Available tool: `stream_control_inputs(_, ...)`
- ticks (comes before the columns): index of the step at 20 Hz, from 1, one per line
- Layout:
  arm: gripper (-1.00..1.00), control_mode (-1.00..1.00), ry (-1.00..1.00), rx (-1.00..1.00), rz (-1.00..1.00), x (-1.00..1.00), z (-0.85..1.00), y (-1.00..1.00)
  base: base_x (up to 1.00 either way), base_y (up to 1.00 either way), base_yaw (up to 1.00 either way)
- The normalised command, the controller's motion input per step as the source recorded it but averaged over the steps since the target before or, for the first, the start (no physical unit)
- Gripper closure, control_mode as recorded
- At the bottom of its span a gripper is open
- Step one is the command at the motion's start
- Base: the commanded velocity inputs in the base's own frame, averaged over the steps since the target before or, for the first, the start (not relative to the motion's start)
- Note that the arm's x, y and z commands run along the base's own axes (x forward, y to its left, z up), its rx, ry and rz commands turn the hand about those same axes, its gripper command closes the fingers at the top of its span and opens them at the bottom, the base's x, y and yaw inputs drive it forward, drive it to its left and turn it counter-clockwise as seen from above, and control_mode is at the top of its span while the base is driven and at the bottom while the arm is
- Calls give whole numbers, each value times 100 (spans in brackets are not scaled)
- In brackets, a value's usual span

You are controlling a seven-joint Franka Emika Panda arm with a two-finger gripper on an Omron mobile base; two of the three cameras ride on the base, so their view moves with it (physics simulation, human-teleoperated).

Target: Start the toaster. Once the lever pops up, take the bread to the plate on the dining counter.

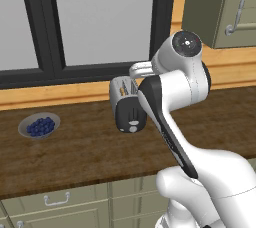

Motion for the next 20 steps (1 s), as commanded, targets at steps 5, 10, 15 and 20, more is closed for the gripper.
stream_control_inputs(5,-100,-100,0,0,0,0,0,0,0,0,0)
stream_control_inputs(10,-100,-100,0,0,0,0,0,0,0,0,0)
stream_control_inputs(15,-100,-100,0,0,0,0,0,0,0,0,0)
stream_control_inputs(20,-100,-100,0,0,0,0,0,0,0,0,0)
